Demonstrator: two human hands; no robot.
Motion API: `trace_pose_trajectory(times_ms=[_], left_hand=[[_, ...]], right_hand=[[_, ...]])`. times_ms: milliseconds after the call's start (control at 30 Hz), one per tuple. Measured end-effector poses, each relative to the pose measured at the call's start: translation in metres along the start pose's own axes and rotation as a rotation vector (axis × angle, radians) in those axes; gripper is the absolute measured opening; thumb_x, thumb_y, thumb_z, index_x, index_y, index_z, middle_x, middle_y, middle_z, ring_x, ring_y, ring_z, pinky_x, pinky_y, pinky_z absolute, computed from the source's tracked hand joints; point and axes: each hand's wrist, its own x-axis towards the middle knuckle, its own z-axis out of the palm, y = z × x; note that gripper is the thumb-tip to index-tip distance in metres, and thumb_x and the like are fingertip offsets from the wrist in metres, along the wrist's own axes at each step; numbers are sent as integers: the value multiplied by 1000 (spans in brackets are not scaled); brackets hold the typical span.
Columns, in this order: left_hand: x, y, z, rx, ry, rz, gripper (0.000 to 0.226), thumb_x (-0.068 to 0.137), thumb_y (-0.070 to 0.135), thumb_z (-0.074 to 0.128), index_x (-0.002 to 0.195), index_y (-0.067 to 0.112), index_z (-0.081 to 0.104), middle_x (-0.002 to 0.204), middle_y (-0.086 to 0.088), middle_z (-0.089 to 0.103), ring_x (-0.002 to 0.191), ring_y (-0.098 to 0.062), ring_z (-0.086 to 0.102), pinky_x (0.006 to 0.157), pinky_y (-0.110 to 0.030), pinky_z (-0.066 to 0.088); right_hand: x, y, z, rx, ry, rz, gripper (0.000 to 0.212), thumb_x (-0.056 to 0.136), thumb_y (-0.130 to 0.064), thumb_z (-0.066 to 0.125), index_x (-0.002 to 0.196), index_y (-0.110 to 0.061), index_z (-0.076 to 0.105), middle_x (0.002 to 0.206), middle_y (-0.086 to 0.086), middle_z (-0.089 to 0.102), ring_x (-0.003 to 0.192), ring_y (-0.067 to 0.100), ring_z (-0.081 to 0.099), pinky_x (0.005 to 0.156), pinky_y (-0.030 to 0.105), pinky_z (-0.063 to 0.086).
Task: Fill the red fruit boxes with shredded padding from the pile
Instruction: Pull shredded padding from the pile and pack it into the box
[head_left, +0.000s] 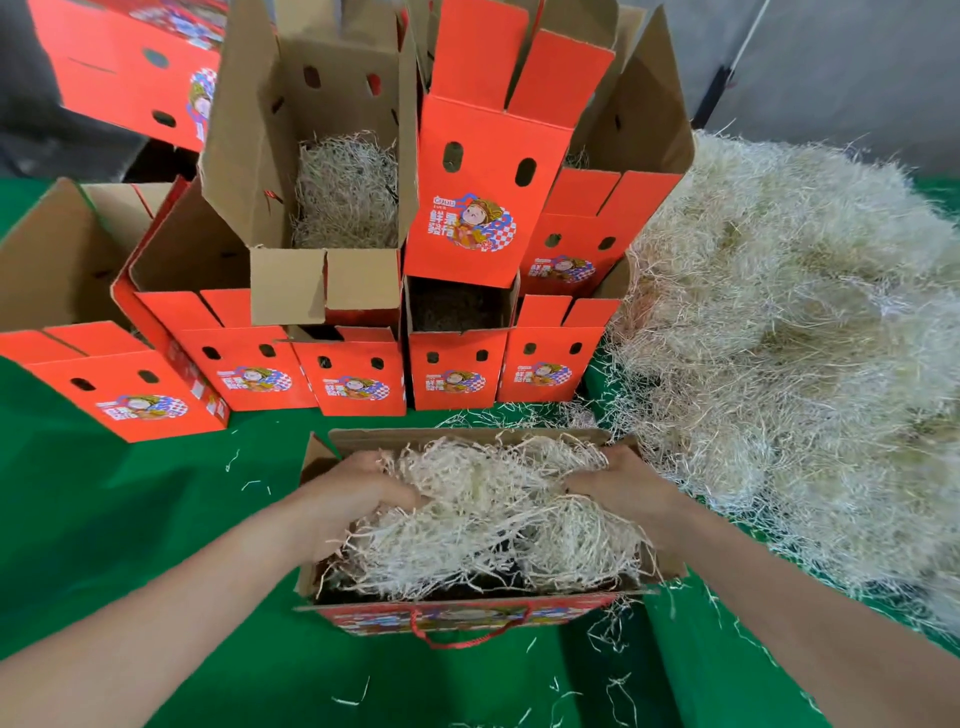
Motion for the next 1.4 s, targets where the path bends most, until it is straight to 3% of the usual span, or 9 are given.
trace_pose_trajectory(times_ms=[133, 233, 367, 567, 733, 833, 1000, 1233, 1400], left_hand=[[-5, 9, 1, -308, -334, 31, 31, 64, 28, 72, 91, 16, 64, 104, -3, 61, 87, -15, 65, 82, -31, 51], [-1, 9, 19, -57, -177, 77, 35, 66, 29, 76, 96, 23, 59, 111, 9, 52, 124, -19, 41, 108, -38, 24], [4, 12, 42, 98, -68, 123, 40, 71, 21, 75, 101, 15, 51, 114, 7, 47, 97, -9, 47, 91, -30, 38], [12, 2, 9, 371, 268, 278, 64, 85, 22, 59, 142, 7, 34, 115, -2, 54, 79, -2, 52, 77, -24, 39], [16, -1, 8, 212, 116, 101, 65, 89, 19, 54, 146, 15, 22, 147, -14, 33, 119, -24, 45, 105, -35, 30], [6, 7, 7, 37, -96, 3, 49, 73, 32, 71, 117, 21, 52, 148, -7, 31, 136, -25, 26, 111, -42, 18], [0, 14, 30, 164, -196, 47, 121, 52, 50, 83, 147, 14, 16, 151, -1, 24, 131, -14, 35, 104, -30, 32], [9, -4, 5, 359, 227, 147, 64, 85, 21, 57, 142, 8, 31, 79, 1, 53, 45, -3, 47, 42, -15, 35], [17, -2, 23, -6, 175, -21, 46, 89, 29, 56, 124, 4, 39, 85, -2, 49, 75, -14, 48, 70, -25, 37]], right_hand=[[-7, -5, 0, 107, -89, 36, 78, 80, -28, 67, 143, -18, 23, 129, -3, 43, 98, 9, 41, 95, 30, 28], [-13, -12, 10, 137, -235, 20, 80, 61, -52, 75, 130, -29, 41, 135, -17, 30, 120, 11, 34, 107, 37, 20], [-2, -17, 34, 71, -154, 61, 110, 66, -40, 77, 148, -17, 6, 146, 5, 30, 121, 19, 35, 99, 39, 31], [-11, 1, 1, -12, -150, 60, 74, 75, -30, 71, 138, -18, 33, 148, -2, 29, 134, 22, 32, 108, 42, 25], [-14, -7, -4, 82, -219, 67, 119, 55, -40, 82, 147, -16, 11, 150, 1, 21, 139, 25, 19, 112, 44, 13], [-13, -9, -3, 167, -255, 74, 80, 59, -23, 80, 126, -12, 37, 128, -3, 44, 126, 18, 35, 110, 38, 15], [-2, -17, 28, 52, -167, 38, 94, 76, -22, 71, 147, -13, 9, 139, 13, 39, 102, 16, 47, 85, 26, 42], [-9, 5, -3, -10, -106, 94, 89, 81, -37, 66, 147, -24, 8, 151, 8, 25, 134, 28, 32, 109, 46, 23], [-13, -7, 14, -3, -245, 13, 115, 53, -63, 76, 145, -21, 21, 136, -8, 40, 129, 16, 35, 111, 42, 18]])
